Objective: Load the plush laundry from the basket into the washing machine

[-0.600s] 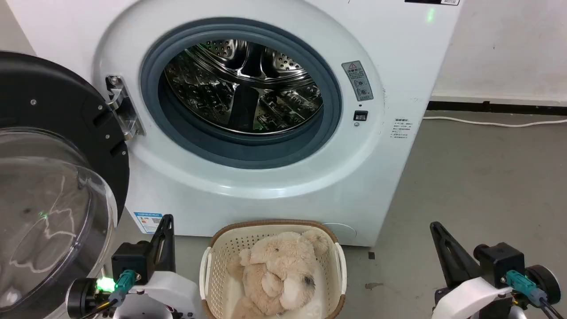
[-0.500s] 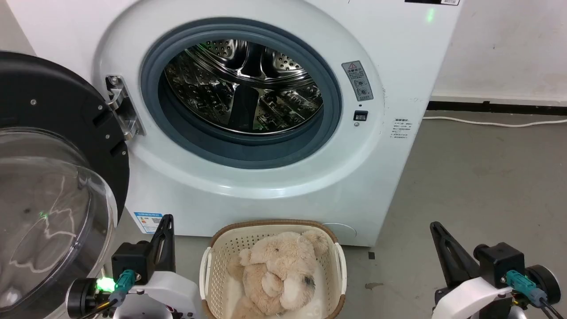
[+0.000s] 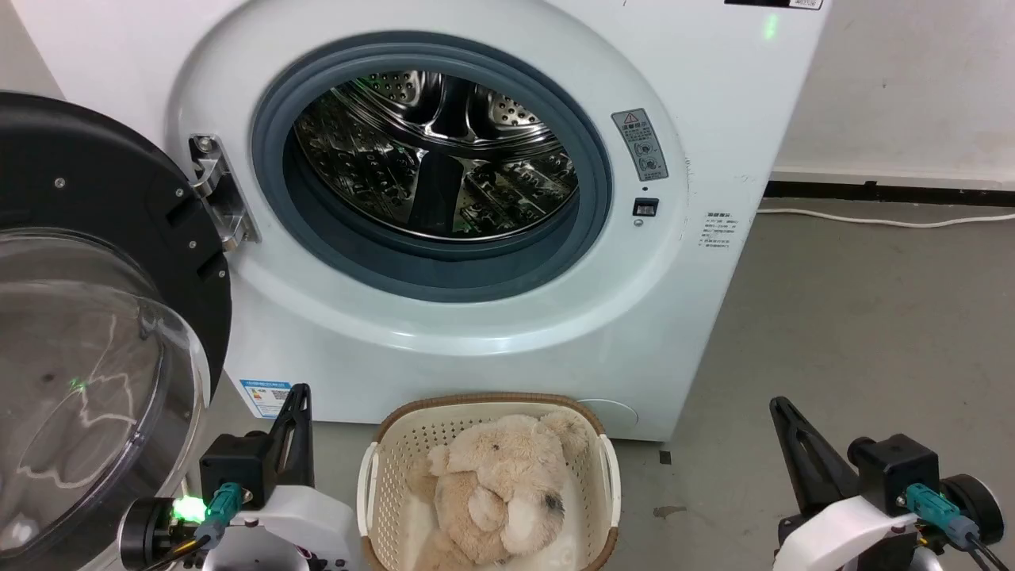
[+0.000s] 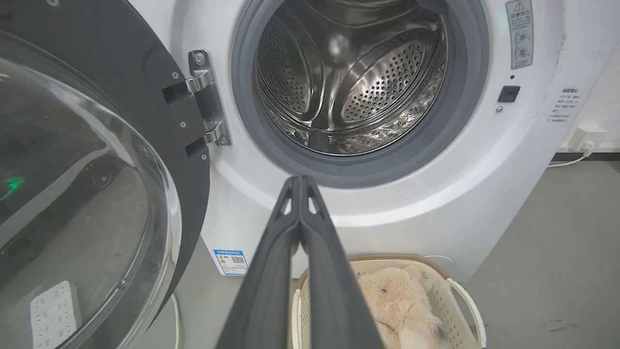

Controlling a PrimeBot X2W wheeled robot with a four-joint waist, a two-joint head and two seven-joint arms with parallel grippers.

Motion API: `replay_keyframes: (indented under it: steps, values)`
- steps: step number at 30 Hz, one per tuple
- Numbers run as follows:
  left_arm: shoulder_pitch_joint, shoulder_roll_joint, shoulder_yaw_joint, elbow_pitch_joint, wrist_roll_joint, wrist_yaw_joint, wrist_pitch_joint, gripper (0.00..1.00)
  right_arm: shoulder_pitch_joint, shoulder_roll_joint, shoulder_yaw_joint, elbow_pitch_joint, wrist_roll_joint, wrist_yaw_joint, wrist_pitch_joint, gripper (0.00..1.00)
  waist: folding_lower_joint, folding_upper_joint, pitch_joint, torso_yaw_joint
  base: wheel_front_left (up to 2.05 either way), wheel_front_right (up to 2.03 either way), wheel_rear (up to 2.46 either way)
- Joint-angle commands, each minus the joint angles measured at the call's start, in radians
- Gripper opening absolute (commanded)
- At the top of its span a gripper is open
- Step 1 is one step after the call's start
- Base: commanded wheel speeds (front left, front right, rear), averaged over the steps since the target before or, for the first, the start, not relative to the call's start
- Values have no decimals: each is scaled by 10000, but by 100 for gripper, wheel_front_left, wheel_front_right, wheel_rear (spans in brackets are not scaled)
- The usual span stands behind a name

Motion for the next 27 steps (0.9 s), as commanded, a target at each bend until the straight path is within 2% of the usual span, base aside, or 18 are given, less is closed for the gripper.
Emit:
replay_keyframes:
  steps: [1,26,27]
  values:
    - [143,1,7,-45,16,-43,3,0,-119,-6,1,-41,-51,6,3,0,0,-1,0,0,0,0,0]
    - [0,0,-4,2,-5,4,-2,0,2,0,3,2,7,0,-2,0,0,-1,0,0,0,0,0]
    - [0,0,0,5,-9,6,-4,100,5,0,6,6,10,0,-3,100,0,-1,0,0,0,0,0]
